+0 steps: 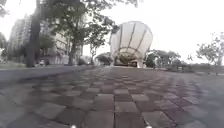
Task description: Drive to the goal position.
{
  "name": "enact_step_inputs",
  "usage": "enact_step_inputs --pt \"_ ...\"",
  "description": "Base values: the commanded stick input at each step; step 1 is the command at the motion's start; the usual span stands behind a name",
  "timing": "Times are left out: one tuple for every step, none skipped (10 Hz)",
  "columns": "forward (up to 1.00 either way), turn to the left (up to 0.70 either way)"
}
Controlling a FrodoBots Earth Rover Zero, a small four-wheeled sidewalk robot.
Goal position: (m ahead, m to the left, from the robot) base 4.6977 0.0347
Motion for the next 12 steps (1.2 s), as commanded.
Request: enact_step_inputs --pt "1.0 -0.31" --pt "1.0 -0.31" --pt "1.0 0.09" --pt "1.0 0.09" --pt "1.0 0.1" --pt "1.0 0.1" --pt "1.0 0.1" --pt "1.0 0.1" --pt "1.0 0.1" --pt "1.0 0.1" --pt "1.0 0.1" --pt "1.0 0.1"
